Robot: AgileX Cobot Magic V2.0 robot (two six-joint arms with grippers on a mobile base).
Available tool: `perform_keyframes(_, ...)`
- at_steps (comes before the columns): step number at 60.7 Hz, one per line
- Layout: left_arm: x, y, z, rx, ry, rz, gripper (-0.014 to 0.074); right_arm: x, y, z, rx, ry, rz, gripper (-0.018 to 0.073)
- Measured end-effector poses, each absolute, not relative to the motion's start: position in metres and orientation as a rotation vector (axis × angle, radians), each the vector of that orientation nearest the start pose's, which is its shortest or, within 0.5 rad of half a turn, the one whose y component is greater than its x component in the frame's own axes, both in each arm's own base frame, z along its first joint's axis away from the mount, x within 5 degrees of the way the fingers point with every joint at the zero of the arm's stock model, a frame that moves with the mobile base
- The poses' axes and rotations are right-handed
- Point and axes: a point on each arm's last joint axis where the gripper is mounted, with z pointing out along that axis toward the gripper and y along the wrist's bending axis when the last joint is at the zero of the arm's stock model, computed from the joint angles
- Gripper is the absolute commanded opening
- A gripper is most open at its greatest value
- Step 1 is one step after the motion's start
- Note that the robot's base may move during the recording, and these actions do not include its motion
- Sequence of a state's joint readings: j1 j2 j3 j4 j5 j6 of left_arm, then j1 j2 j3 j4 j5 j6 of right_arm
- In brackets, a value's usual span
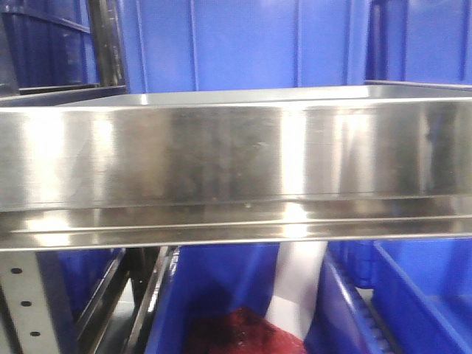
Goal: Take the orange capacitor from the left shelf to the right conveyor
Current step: 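Hold the cylinder in the right gripper and turn the base away from the shelf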
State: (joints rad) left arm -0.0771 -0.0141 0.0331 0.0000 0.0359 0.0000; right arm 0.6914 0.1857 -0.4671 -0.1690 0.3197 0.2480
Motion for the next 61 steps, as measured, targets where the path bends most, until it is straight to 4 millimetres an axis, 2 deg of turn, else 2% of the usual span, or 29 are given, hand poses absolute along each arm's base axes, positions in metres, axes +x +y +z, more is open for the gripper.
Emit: perform_keyframes(61,0.0565,-0.0044,0.1995,0.059,1.538,-0.061,-0.0105,0.0387,0.0259,0.3287,-0.419,1.488,0.582,0.0046)
